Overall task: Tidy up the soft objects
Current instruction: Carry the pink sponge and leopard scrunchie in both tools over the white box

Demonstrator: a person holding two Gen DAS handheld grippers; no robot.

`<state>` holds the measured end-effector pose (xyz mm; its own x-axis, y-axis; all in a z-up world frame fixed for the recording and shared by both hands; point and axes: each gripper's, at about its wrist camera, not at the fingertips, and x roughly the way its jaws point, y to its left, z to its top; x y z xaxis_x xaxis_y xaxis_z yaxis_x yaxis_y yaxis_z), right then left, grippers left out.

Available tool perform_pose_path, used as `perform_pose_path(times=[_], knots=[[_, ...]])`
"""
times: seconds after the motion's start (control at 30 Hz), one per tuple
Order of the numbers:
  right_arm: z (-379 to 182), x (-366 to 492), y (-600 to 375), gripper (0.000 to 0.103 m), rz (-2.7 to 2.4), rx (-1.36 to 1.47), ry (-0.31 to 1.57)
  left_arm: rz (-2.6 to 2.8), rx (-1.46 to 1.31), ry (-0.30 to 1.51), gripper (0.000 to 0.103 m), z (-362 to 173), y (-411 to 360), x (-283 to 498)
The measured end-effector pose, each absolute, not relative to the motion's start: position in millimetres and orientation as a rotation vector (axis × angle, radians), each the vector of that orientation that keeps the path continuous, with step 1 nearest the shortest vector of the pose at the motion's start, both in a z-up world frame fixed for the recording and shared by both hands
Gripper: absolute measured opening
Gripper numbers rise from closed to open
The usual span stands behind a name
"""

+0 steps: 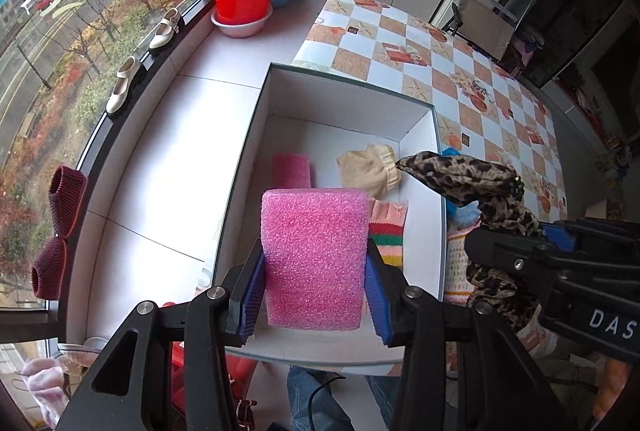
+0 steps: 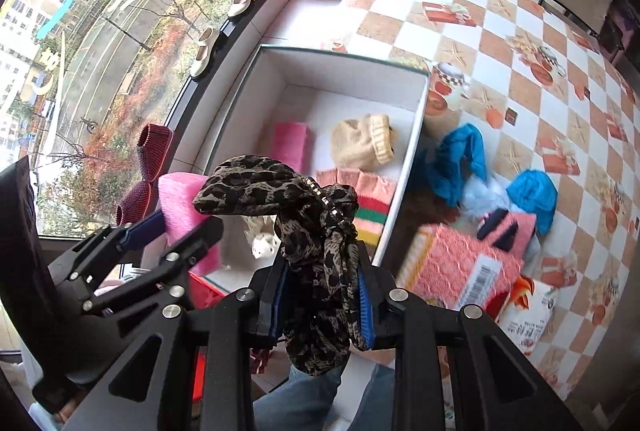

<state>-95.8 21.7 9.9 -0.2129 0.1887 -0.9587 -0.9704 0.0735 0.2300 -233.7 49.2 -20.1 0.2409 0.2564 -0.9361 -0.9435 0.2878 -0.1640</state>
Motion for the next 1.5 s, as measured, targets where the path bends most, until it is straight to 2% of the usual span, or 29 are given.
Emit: perform_pose_path(times=[1.5], knots=[[-41,-83,100,0.03,1.334,-0.909,1.38,1.016,-0.941,1.085,0.049,-76,117,-202]])
